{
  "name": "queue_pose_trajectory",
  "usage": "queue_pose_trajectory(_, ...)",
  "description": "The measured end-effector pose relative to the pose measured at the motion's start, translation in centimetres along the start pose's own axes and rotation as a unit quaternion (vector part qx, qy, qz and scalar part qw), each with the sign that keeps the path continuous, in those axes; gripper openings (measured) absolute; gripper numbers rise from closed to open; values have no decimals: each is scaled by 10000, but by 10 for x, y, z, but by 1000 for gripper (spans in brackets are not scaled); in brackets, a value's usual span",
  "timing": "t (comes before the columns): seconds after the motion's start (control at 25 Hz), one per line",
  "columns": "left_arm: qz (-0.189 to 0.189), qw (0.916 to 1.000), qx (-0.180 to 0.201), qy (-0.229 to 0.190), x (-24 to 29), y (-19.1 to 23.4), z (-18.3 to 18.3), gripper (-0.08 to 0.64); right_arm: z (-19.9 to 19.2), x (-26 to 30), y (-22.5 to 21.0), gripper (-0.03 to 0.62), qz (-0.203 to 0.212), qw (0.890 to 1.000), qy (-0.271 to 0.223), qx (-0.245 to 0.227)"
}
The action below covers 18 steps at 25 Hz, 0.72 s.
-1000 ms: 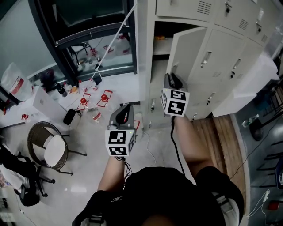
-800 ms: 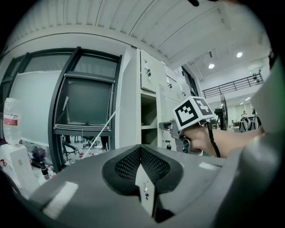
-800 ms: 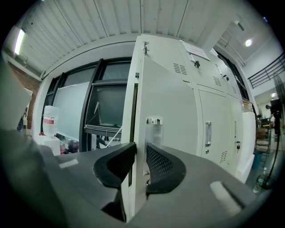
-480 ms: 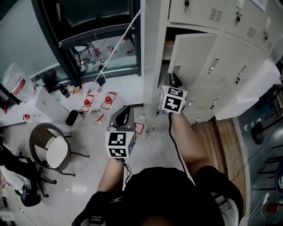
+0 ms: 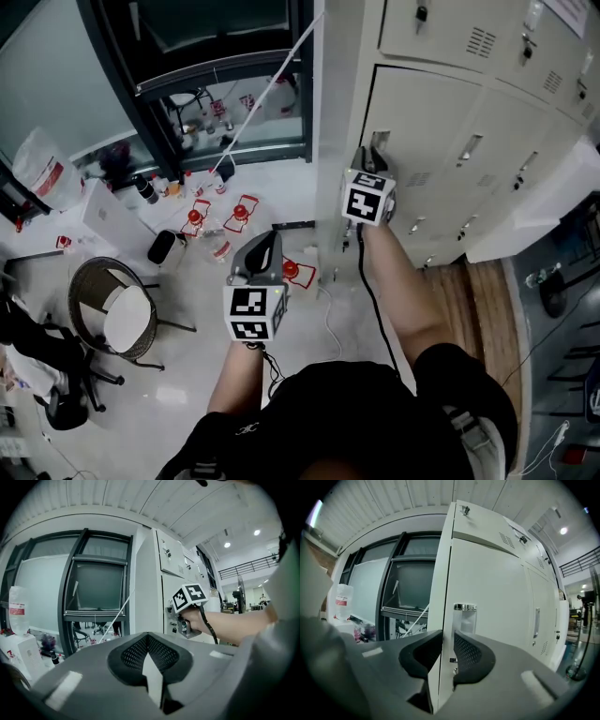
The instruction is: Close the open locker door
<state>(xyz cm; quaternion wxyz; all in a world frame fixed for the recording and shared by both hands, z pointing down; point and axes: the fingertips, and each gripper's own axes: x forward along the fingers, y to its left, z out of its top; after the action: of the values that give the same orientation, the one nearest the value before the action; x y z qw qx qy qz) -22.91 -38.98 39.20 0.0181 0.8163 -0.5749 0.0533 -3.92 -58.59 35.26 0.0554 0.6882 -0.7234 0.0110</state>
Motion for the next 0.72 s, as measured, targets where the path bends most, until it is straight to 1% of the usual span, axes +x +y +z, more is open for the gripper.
queue_pose_trajectory(0.16,173,9998,-10,52,-6,12,-3,1,3,20,2,87,111,9998,109,120)
queue_pose_trajectory(0.32,282,9996,22,76,-9,17,-6,0,4,23,3,87,137,9999,62,33)
queue_pose_trajectory(0.52,261,9996,49,74,-9,7,-4,1,7,12,4,89,398,9991,-113,98)
queue_pose_trajectory(0.72,120,9999,79,-1,1,-18,3,1,18,-23,-4,89,672,9965,-488,-21)
